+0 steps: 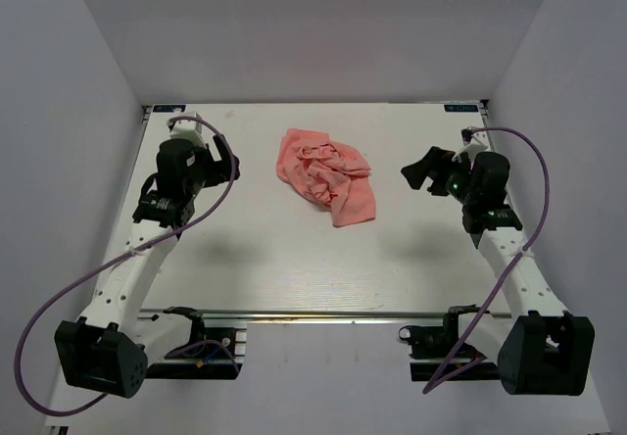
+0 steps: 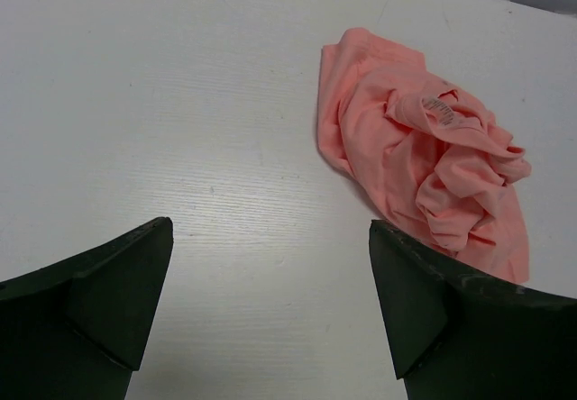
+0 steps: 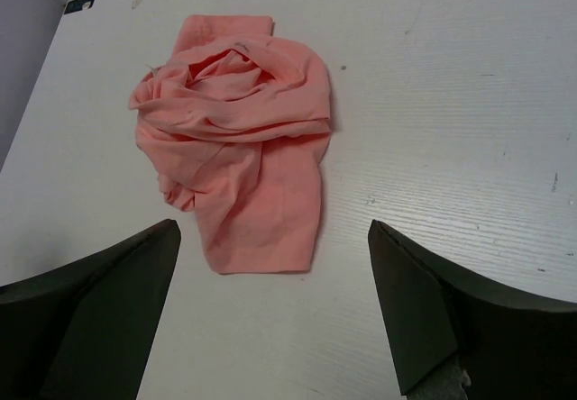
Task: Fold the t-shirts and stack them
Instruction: Flatten out the tshirt
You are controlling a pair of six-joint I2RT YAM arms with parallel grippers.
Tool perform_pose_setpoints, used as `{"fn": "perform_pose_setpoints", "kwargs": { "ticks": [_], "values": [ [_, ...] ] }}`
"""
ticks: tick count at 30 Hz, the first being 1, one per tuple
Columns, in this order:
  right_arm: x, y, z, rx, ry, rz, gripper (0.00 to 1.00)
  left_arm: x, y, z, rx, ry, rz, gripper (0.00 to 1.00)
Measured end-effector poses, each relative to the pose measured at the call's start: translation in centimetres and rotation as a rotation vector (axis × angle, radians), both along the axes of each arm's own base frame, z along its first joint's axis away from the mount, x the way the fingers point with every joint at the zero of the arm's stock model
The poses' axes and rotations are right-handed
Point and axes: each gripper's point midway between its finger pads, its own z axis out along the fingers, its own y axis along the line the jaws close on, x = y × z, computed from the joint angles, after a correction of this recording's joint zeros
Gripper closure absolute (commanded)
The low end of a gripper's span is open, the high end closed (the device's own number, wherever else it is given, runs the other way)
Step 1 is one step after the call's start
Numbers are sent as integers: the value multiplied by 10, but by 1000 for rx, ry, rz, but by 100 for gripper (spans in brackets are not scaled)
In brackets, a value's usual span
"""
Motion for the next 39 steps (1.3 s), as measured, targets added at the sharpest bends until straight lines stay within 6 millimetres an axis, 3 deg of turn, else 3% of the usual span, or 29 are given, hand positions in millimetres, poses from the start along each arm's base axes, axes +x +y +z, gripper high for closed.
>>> {"fn": "perform_pose_setpoints", "kwargs": {
  "ticks": [6, 13, 17, 20, 22, 25, 30, 39],
  "values": [
    [-10, 6, 7, 10, -9, 41, 10, -6, -11, 7, -24, -49, -75, 0],
    [-25, 14, 37, 9, -140, 111, 10, -7, -31, -5, -57, -52, -192, 0],
    [-22, 17, 24, 29, -105, 120, 10, -2, -46, -29, -80, 7, -266, 0],
    [-15, 19, 4, 22, -20, 138, 10, 7, -52, -59, -82, 90, -290, 0],
    [-10, 22, -7, 11, 22, 164, 10, 17, -56, -85, -80, 165, -298, 0],
    [-3, 27, -23, -5, 84, 204, 10, 30, -63, -109, -82, 238, -320, 0],
    [11, 35, -50, -58, 167, 221, 10, 72, -75, -144, -72, 330, -331, 0],
    [41, 63, -70, -147, 164, 314, 10, 139, -86, -173, -65, 359, -318, 0]
  ]
}}
